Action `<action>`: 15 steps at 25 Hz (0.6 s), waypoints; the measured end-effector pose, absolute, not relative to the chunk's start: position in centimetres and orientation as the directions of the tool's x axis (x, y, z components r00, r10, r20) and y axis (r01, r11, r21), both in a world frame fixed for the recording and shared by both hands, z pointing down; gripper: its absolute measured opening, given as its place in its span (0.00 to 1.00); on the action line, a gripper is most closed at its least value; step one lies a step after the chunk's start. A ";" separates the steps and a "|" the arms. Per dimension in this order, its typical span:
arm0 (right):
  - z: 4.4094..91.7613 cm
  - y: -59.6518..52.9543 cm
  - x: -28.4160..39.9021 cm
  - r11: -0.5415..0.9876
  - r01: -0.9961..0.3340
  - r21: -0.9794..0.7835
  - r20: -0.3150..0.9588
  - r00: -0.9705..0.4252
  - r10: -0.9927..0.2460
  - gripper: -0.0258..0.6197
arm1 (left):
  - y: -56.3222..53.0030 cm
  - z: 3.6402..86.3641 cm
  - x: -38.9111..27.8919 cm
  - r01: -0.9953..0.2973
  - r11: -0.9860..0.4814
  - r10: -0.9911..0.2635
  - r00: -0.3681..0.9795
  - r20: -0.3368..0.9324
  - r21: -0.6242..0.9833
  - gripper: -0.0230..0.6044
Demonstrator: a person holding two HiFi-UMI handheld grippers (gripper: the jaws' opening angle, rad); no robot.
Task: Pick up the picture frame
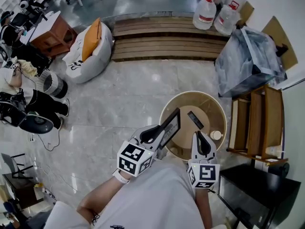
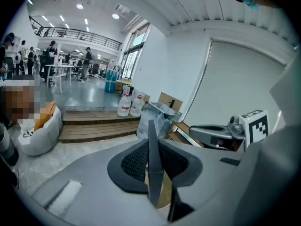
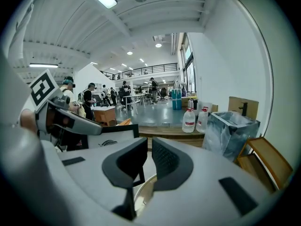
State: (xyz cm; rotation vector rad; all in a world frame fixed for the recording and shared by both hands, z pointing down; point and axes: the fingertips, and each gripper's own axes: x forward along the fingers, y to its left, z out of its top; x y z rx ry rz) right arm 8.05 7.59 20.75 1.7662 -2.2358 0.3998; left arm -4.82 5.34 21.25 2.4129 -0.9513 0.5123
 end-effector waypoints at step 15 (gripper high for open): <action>20.5 7.9 9.4 0.228 -0.973 -0.022 0.371 -0.220 -0.902 0.05 | 5.8 20.8 -3.3 -0.699 -0.638 -0.525 0.701 0.482 0.322 0.14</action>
